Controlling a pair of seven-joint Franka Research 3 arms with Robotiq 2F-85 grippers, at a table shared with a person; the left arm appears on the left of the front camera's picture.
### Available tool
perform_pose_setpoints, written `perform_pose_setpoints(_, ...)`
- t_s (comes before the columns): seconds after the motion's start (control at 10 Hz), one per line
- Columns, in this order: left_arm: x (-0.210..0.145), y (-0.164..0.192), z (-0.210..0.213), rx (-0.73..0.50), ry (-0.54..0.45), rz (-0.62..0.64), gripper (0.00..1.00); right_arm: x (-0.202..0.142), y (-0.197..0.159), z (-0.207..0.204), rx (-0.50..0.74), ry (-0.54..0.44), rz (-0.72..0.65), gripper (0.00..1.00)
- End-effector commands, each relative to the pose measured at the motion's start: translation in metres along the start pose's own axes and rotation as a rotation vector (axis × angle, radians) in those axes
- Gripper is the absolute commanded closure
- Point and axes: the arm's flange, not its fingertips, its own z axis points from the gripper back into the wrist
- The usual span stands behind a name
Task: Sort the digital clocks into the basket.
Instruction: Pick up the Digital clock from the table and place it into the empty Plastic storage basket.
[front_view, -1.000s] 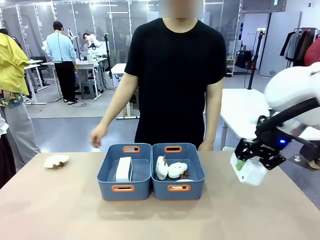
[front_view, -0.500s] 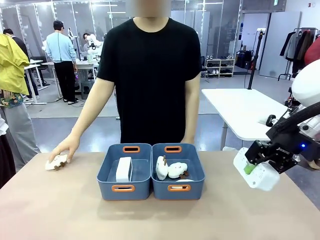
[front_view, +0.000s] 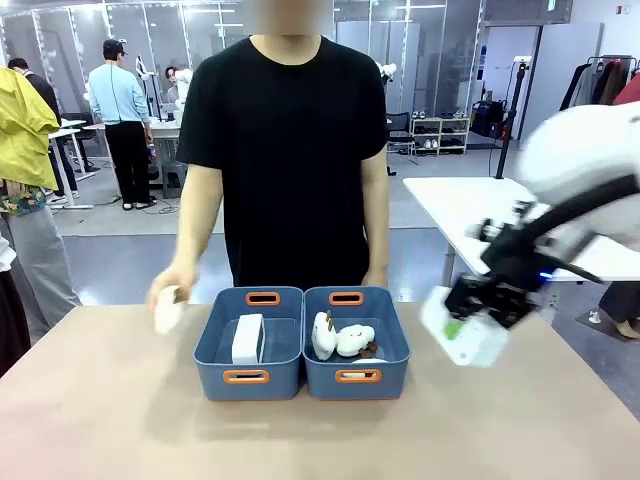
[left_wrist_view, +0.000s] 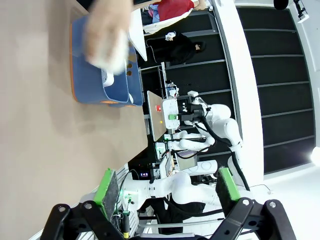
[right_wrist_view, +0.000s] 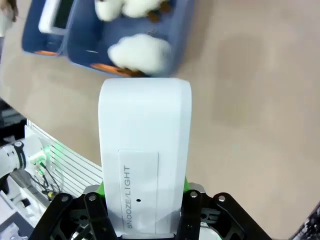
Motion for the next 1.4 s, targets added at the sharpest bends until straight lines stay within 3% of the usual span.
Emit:
perform_pose_setpoints(0.0,-0.001,-0.006,0.000,-0.018,-0.006,0.014,0.00,0.063,0.025,-0.023,-0.065,0.021,0.010,0.49)
perform_pose_setpoints(0.1,-0.001,-0.006,0.000,-0.018,-0.006,0.014,0.00,0.075,0.037,-0.030,-0.084,0.019,0.030,0.49)
perform_pose_setpoints(0.2,-0.001,-0.006,0.000,-0.018,-0.006,0.014,0.00,0.064,0.042,-0.020,-0.095,0.010,0.048,0.49)
perform_pose_setpoints(0.3,-0.001,-0.006,0.000,-0.018,-0.006,0.014,0.00,0.018,0.020,0.019,-0.019,-0.066,0.038,0.49)
perform_pose_setpoints(0.4,-0.001,-0.006,0.000,-0.018,-0.006,0.014,0.00,-0.051,-0.030,0.065,0.088,-0.189,-0.010,0.49)
perform_pose_setpoints(0.5,-0.001,-0.006,0.000,-0.018,-0.006,0.014,0.00,-0.109,-0.058,0.086,0.159,-0.238,-0.012,0.49)
perform_pose_setpoints(0.6,-0.001,-0.006,0.000,-0.018,-0.006,0.014,0.00,-0.153,-0.075,0.098,0.212,-0.279,-0.001,0.49)
perform_pose_setpoints(0.8,-0.001,-0.006,0.000,-0.018,-0.006,0.014,0.00,-0.207,-0.107,0.116,0.306,-0.374,-0.003,0.49)
perform_pose_setpoints(1.1,-0.001,-0.006,0.000,-0.018,-0.006,0.014,0.00,-0.192,-0.130,0.112,0.276,-0.361,0.015,0.49)
perform_pose_setpoints(1.3,-0.001,-0.006,0.000,-0.018,-0.006,0.014,0.00,-0.178,-0.117,0.106,0.296,-0.310,0.010,0.49)
